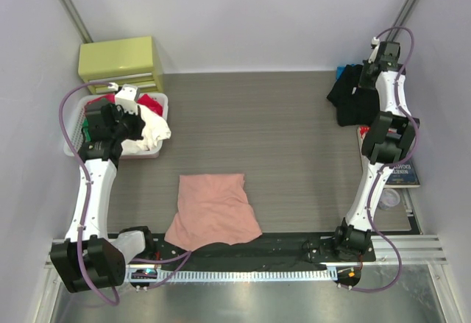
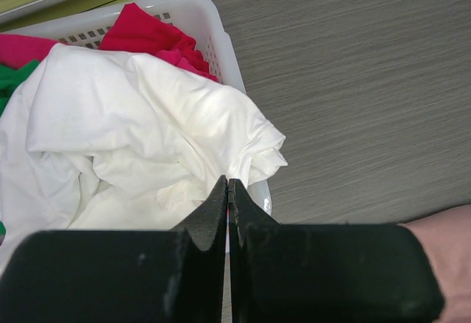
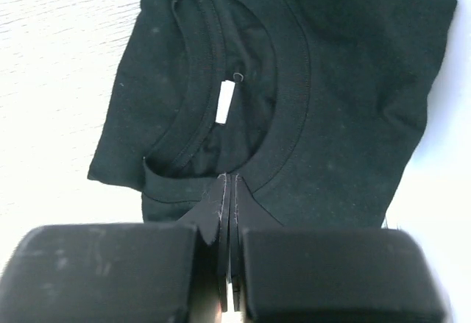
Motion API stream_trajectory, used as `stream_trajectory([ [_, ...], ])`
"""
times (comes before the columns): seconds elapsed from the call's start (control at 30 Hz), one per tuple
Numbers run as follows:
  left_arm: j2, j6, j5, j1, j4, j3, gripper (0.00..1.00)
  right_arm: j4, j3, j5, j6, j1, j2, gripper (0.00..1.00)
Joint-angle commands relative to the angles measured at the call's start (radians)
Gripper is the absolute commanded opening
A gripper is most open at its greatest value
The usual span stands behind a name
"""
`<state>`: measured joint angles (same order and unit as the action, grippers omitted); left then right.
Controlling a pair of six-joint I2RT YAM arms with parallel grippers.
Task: Fold and stack the t-shirts
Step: Put the neatly folded tshirt into the corner of the board with both arms
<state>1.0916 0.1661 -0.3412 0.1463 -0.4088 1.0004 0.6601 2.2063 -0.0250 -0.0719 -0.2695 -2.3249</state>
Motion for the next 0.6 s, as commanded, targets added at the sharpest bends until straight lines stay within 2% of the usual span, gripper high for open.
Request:
stream_trajectory([
  [0.0,-0.004,0.013,-0.013,0.006,0.028,0.009,0.0,-0.019,0.021,0.022,0.023,0.0,-0.001,0.01],
  [0.23,-0.012,0.018,-0.009,0.006,0.019,0.007,0.0,0.041,0.108,0.007,0.044,0.0,-0.131,0.01],
  [0.57,-0.016,0.024,-0.007,0.007,0.013,-0.003,0.0,0.039,0.098,0.013,0.035,-0.007,-0.179,0.01],
])
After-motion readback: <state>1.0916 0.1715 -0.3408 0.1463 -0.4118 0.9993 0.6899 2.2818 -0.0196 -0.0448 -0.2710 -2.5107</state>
